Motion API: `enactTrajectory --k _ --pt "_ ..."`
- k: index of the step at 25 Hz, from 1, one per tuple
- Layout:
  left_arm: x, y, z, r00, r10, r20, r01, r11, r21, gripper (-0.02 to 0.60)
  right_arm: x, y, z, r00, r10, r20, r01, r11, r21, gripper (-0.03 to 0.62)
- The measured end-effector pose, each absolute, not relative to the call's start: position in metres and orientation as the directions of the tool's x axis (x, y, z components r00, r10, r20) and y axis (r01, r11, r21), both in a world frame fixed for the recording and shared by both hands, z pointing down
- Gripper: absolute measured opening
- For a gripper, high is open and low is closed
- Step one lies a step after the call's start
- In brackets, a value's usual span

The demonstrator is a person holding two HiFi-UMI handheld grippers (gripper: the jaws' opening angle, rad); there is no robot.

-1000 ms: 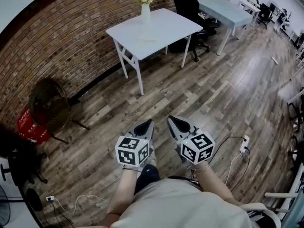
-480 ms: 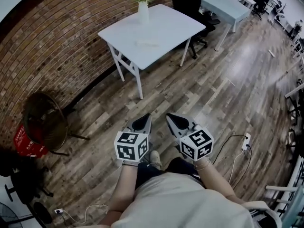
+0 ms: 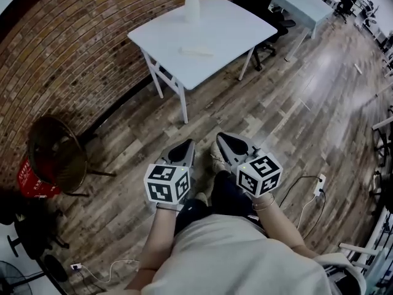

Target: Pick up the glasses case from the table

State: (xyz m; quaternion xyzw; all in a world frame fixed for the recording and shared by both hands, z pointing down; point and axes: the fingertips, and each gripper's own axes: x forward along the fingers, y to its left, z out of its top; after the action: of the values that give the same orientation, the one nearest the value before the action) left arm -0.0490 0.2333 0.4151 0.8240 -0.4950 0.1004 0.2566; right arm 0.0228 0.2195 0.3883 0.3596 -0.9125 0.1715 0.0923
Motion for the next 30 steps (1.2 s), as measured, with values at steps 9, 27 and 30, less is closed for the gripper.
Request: enactTrajectory --k 9,27,30 --pt "-0.051 0.117 0.426 0.458 -0.771 0.442 -0.885 -0.347 0.311 0.008 0.025 0.087 0.397 -0.76 -0.592 0.269 -0.649 0.713 -0.266 -0.002" --pt "-0.027 -0.132 0.427 0.308 -0.816 0.489 -0.941 -0.184 0.285 0.008 0.058 -0.175 0.401 -0.84 -0.456 0.293 -0.531 0.799 -0.282 -0.002" --pt "-0.029 -0.141 0.434 0.3 -0.808 0.507 -0.94 -0.161 0.299 0.008 0.054 -0.189 0.41 -0.851 -0.426 0.306 -0.511 0.805 -0.3 -0.002"
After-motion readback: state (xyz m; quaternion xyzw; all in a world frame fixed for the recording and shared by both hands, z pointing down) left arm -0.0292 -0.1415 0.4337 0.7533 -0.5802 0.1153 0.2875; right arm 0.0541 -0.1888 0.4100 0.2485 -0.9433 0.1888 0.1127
